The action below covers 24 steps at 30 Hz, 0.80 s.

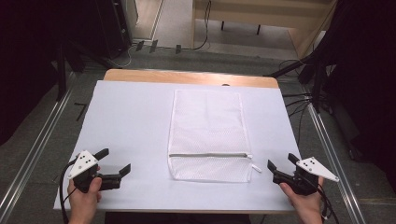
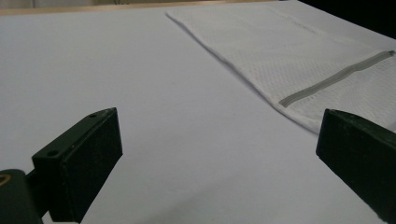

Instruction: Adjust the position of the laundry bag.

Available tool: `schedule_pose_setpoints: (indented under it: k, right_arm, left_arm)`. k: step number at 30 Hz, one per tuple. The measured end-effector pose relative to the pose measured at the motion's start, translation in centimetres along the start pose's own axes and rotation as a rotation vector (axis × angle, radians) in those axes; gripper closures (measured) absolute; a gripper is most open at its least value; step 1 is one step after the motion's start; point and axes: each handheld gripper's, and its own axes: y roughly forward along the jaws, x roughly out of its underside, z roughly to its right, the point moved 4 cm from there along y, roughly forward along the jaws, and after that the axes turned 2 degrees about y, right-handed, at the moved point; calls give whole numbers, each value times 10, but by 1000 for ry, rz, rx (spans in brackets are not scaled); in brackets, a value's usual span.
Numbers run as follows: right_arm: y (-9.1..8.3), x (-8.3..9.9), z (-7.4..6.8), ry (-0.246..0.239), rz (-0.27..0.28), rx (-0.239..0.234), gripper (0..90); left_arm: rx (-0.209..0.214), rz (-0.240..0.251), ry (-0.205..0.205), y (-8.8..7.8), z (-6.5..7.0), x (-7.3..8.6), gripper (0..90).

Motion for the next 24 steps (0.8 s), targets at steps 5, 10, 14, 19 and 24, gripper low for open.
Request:
schedule_pose_setpoints:
  k: [5,10,14,19,24]
  right_arm:
    - [2,0,-4,-5,3,-16,196]
    - [4,1,-11,-21,3,-34,208]
    - [5,3,-13,-22,-5,-32,213]
    - [4,4,-12,-18,-1,-20,221]
    - [5,5,-11,-15,-2,-18,228]
  left_arm:
    - [16,-10,-1,10,12,-4,41]
    - [31,-23,-20,28,29,-19,94]
    - [26,-67,-69,51,38,-29,180]
    - [-13,-116,-66,88,46,-36,330]
    - [-40,-174,-43,122,55,-37,428]
